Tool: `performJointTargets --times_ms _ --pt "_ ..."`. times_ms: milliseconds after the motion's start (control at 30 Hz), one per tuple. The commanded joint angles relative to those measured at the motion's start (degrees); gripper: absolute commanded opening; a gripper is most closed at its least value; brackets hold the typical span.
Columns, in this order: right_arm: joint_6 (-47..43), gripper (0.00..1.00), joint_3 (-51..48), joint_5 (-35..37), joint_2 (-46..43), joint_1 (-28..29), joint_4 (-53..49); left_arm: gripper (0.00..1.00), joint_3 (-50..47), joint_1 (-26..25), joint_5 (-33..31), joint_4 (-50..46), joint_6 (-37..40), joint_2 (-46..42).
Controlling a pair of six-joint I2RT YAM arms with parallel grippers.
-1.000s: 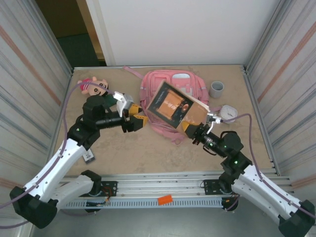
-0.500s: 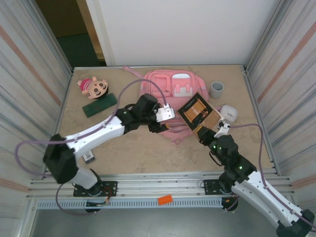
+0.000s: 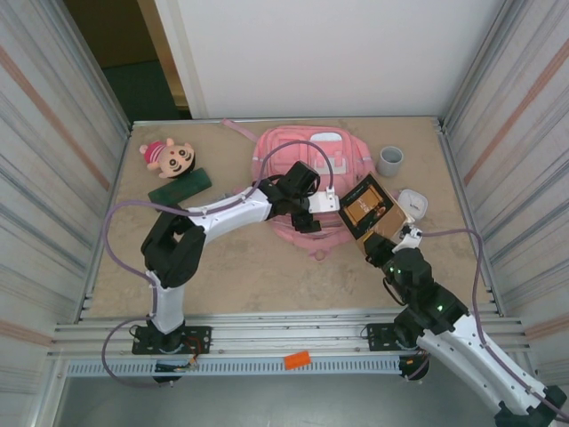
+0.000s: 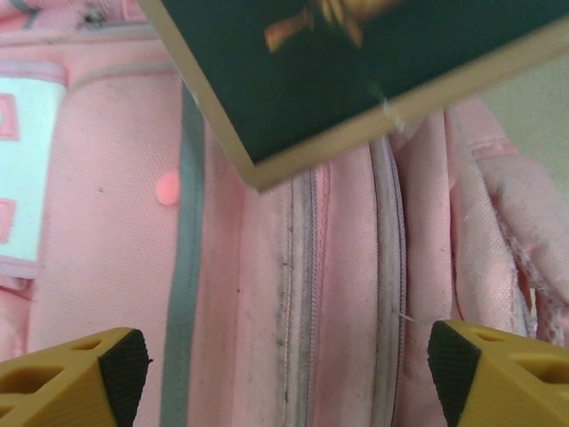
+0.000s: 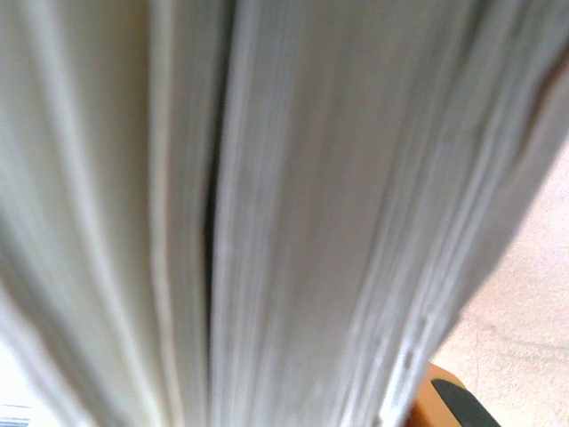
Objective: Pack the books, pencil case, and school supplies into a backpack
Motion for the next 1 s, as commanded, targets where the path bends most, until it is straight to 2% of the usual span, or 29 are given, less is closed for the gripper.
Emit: performJointTargets --times_ms 0,167,267,333,367,433,500,567,767,833,967 --pt "1.15 0.0 3.07 3.42 -2.9 0.34 0.8 0.85 0.98 1.01 1.65 -1.7 1.12 1.12" --pt "1.02 0.0 2.15 3.7 -5.07 0.34 0.73 0.85 -0.96 1.66 -3.0 2.97 1.08 2.93" --pt "0.59 0.0 2.41 3.57 -5.28 0.35 0.1 0.78 -1.95 2.76 -4.05 6.31 0.12 3.8" --pt "0.63 0.0 2.87 3.98 -5.53 0.3 -0.69 0.67 -2.05 3.19 -3.86 7.04 -0.44 4.06" --pt "0.42 0.0 2.77 4.17 -5.76 0.35 -0.78 0.58 -2.36 3.28 -3.83 7.11 -0.44 4.07" --pt "0.43 0.0 2.53 4.45 -6.23 0.34 -0.99 0.37 -4.0 3.11 -5.74 8.83 -0.57 3.13" --pt "0.7 0.0 2.15 4.5 -6.53 0.35 -1.24 0.1 -6.34 2.98 -6.95 10.47 -1.81 0.97" --pt "1.55 0.0 2.26 4.76 -6.47 0.35 -2.07 0.01 -8.41 2.45 -6.18 10.46 -2.93 -1.93" --pt "3.59 0.0 7.26 7.13 -6.33 0.21 -11.78 0.0 -9.11 2.68 -2.46 4.75 -12.44 -9.84" --pt "4.89 0.0 8.75 8.15 -6.79 0.26 -15.26 0.0 -7.36 4.03 -1.73 3.4 -15.81 -10.88" --pt "6.89 0.0 12.57 8.21 -5.93 0.25 -22.36 0.0 -0.87 7.93 3.73 -0.64 -23.01 -11.66"
